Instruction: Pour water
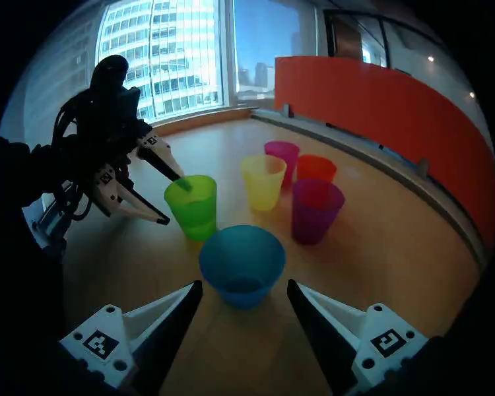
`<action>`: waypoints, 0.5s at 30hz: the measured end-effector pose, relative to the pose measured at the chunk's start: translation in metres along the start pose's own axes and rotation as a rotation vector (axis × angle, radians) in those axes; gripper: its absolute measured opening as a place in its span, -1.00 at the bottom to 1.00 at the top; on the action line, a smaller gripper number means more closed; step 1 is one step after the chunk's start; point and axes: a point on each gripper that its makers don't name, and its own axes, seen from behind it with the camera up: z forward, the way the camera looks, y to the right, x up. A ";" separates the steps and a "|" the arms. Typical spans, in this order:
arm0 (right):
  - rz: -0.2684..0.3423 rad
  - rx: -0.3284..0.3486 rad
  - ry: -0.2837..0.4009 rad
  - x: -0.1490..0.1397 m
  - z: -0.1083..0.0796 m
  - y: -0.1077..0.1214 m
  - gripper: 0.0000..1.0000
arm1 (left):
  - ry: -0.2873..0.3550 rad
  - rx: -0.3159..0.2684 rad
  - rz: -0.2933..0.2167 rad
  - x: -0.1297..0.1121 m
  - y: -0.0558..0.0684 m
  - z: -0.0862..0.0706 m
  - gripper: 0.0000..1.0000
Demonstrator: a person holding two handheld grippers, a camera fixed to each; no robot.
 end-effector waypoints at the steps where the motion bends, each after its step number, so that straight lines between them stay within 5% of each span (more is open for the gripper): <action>1: 0.001 -0.004 0.003 0.000 -0.003 0.000 1.00 | 0.002 0.005 -0.002 0.000 -0.001 -0.003 0.80; 15: 0.036 -0.082 0.063 0.000 -0.041 0.007 1.00 | 0.057 0.087 -0.068 -0.004 -0.018 -0.044 0.80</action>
